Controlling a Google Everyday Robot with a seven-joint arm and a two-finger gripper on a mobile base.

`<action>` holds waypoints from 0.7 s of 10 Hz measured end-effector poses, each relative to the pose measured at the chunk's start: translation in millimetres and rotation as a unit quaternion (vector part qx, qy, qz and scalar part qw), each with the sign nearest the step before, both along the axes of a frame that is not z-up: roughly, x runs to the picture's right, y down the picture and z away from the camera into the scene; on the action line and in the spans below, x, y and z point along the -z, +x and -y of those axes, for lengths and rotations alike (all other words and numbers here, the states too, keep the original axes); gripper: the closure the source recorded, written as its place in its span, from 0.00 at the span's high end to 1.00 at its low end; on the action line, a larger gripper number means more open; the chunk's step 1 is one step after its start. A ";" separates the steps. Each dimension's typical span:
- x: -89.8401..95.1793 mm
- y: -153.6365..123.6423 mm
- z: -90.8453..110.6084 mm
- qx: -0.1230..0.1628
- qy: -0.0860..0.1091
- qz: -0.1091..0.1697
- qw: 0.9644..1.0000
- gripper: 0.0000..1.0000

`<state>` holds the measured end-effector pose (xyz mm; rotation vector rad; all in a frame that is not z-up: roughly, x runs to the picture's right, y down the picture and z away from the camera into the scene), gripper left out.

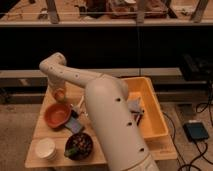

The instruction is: Place apple in red bowl

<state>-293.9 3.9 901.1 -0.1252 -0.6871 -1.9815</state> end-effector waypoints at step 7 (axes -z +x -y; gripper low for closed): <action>57.4 29.8 55.2 -0.051 0.040 0.034 0.997 0.26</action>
